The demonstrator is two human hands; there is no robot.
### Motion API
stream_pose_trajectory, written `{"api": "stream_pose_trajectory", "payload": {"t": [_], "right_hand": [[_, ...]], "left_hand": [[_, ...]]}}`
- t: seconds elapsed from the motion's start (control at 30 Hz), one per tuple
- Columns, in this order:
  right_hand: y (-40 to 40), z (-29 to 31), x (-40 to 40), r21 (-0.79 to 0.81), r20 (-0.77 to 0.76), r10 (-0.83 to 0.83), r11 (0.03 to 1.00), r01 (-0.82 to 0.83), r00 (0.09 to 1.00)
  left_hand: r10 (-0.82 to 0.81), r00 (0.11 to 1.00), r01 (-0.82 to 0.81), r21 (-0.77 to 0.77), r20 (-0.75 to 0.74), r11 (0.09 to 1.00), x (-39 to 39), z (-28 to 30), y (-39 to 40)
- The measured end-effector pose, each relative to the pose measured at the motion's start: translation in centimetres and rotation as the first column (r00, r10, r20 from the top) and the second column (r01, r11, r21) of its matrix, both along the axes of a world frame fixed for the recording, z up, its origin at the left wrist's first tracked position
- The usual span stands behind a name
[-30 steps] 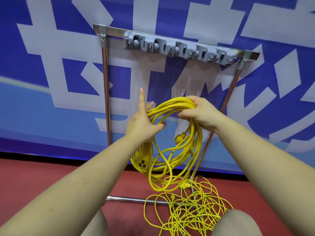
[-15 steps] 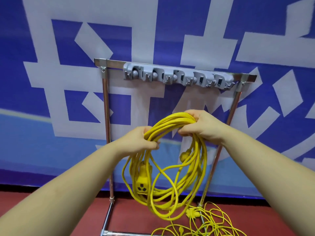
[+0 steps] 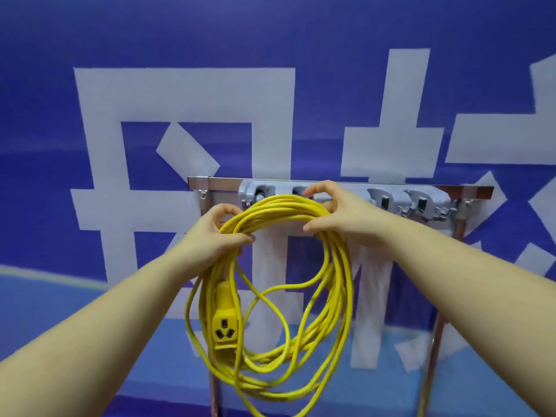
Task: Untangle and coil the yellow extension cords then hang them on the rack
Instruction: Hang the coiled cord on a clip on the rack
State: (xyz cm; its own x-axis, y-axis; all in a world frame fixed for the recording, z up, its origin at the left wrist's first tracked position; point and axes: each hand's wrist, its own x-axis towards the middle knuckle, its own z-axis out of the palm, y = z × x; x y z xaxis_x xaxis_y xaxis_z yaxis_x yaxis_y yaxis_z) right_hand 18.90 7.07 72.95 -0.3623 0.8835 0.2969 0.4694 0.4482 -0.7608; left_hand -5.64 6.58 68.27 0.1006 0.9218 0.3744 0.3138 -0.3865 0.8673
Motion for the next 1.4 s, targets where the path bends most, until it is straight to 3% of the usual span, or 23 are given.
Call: {"api": "stream_pose_trajectory", "payload": {"t": [0.17, 0.43, 0.77, 0.93, 1.1, 1.3, 1.4], "right_hand": [[3.3, 1.5, -2.6, 0.142, -0.029, -0.100, 0.984, 0.103, 0.995], [7.1, 2.5, -4.2, 0.177, 0.075, -0.148, 0.975, 0.133, 0.986], [9.1, 1.9, -2.9, 0.405, 0.355, -0.279, 0.906, 0.122, 0.892], [9.5, 0.5, -2.0, 0.394, 0.241, -0.270, 0.905, 0.160, 0.932], [9.3, -0.7, -2.3, 0.528, 0.232, -0.291, 0.839, 0.131, 0.928], [9.6, -1.0, -2.9, 0.413, 0.036, -0.239, 0.888, 0.203, 0.970], [9.6, -1.3, -3.0, 0.443, -0.035, -0.246, 0.865, 0.236, 0.969]], "left_hand": [[0.037, 0.999, -0.036, 0.033, -0.039, 0.999, -2.0, 2.7, 4.0], [-0.042, 0.995, 0.038, -0.050, -0.088, 0.998, -4.4, 4.0, 9.0], [-0.185, 0.974, 0.205, -0.165, 0.128, 0.965, -4.6, 2.2, 12.1], [-0.216, 0.956, 0.248, -0.149, 0.200, 0.957, -4.2, 1.1, 12.7], [-0.113, 0.964, 0.131, -0.060, 0.240, 0.989, -2.8, 0.2, 12.6], [-0.033, 0.970, 0.035, -0.005, 0.240, 0.999, -2.1, 0.0, 12.5], [-0.008, 0.981, 0.000, 0.040, 0.191, 0.999, -2.3, -0.1, 12.7]]}}
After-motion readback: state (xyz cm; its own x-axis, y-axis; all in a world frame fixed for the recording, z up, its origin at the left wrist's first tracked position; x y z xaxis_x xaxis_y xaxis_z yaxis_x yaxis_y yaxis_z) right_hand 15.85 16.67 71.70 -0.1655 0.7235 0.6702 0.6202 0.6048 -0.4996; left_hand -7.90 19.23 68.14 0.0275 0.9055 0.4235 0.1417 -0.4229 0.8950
